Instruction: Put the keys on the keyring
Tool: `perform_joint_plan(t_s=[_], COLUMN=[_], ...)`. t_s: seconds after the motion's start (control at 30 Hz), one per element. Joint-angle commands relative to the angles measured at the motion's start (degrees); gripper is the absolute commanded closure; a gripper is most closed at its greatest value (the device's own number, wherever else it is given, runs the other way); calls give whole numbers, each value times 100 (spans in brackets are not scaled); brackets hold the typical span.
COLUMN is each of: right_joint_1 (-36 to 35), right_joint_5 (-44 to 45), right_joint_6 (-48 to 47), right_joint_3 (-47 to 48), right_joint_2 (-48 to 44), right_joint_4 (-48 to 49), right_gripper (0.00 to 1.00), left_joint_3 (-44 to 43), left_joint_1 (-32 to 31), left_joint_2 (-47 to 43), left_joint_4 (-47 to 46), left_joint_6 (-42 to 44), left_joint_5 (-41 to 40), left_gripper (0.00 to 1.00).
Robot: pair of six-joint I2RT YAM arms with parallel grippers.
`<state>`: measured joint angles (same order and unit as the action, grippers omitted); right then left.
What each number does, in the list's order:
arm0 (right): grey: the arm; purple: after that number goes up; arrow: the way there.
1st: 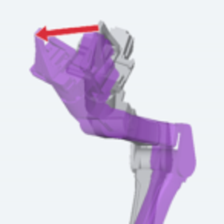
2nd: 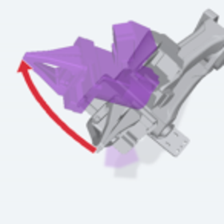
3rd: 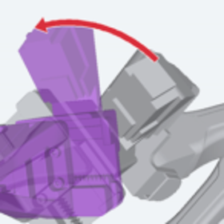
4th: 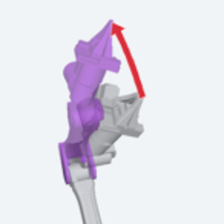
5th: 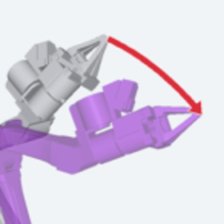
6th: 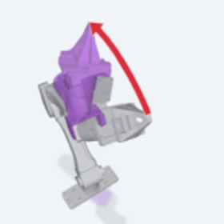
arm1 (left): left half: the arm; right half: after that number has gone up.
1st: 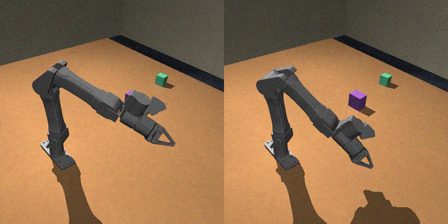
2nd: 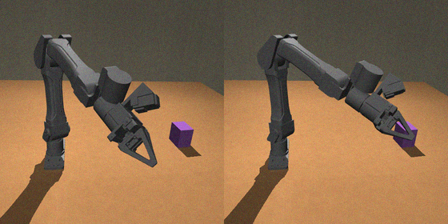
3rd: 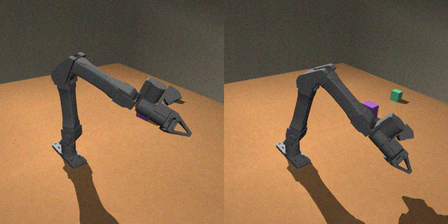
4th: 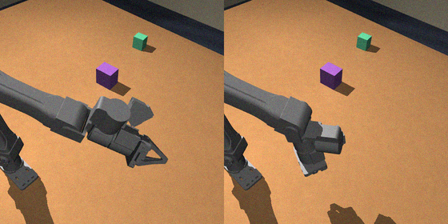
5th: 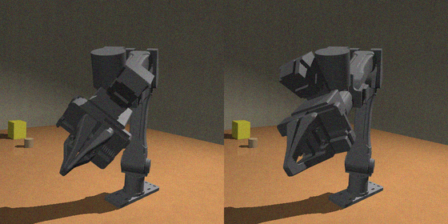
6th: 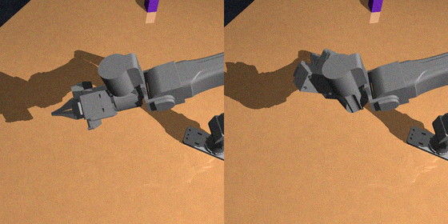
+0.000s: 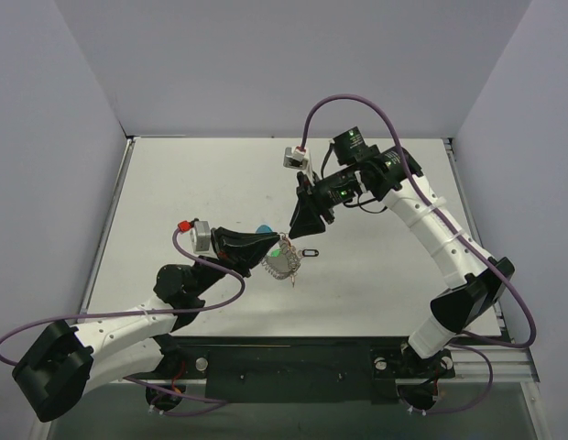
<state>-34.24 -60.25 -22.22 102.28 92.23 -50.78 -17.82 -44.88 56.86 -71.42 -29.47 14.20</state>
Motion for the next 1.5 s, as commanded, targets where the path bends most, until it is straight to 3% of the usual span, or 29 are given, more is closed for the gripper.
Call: perform_joint_plan(t_s=[0.0,0.17,0.67,1.23,1.47], right_joint_1=[-65,-109,-250,-259,-268], right_joint_5=[-145,-233,-417,-224,-93], right_joint_6=[-98,-160,-687,-951,-960], right_joint_3=[64,20,-15,-15,-76], right_joint_2=[-3,-3,-12,-82,-99], right_joint_4=[34,-2,-335,-529,-529], right_gripper=[65,72,78,100,100], left_joint_3=[-213,-221,-239,-221,-204], left_joint_1=[24,24,32,23,41], left_joint_2=[-35,-17,0,-44,-52], left_joint_4=[-970,-953,-891,-839,-935], left_joint_6=[-120,-129,-138,-138,-199], left_joint_5=[83,101,101,83,57], left_gripper=[100,100,100,100,100])
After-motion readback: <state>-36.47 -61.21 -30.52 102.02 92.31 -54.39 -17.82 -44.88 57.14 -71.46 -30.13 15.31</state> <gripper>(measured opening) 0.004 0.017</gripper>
